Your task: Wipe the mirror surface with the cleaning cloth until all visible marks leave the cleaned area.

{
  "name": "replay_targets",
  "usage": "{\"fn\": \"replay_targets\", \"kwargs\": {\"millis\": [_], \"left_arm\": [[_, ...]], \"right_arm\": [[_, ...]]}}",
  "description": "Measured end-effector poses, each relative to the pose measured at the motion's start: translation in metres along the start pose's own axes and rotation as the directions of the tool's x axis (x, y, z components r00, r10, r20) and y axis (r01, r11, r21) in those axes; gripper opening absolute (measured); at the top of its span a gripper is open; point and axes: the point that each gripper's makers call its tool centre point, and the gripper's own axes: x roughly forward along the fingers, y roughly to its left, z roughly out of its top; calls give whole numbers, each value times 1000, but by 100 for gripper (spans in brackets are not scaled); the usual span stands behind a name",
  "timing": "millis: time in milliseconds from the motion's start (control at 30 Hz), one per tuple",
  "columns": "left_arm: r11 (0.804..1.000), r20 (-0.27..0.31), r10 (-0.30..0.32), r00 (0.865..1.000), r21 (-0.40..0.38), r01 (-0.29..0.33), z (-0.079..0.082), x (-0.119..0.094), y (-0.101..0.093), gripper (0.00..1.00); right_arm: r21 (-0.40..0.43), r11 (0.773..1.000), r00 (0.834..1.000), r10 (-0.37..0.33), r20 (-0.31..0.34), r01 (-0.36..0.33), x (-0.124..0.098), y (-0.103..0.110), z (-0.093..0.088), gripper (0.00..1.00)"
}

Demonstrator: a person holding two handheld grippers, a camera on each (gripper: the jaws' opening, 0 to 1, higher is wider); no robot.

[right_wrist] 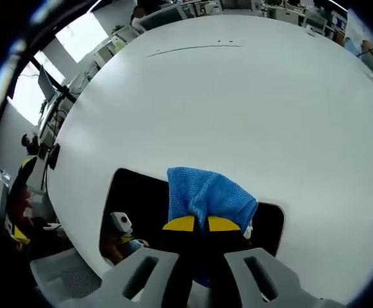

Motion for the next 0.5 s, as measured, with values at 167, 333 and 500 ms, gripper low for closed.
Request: {"fn": "replay_targets", "kwargs": {"millis": [167, 333, 500], "left_arm": [[1000, 6, 0, 1000, -1, 0, 1, 0, -1, 99], [1000, -1, 4, 1000, 8, -4, -3, -1, -2, 99], [1000, 1, 5, 1000, 7, -5, -3, -3, -4, 99]], "right_arm": [[2, 1000, 1000, 7, 0, -7, -2, 4, -9, 0], [8, 1000, 1000, 13, -4, -13, -5, 10, -20, 0], [5, 1000, 1000, 18, -4, -18, -7, 13, -28, 0]]}}
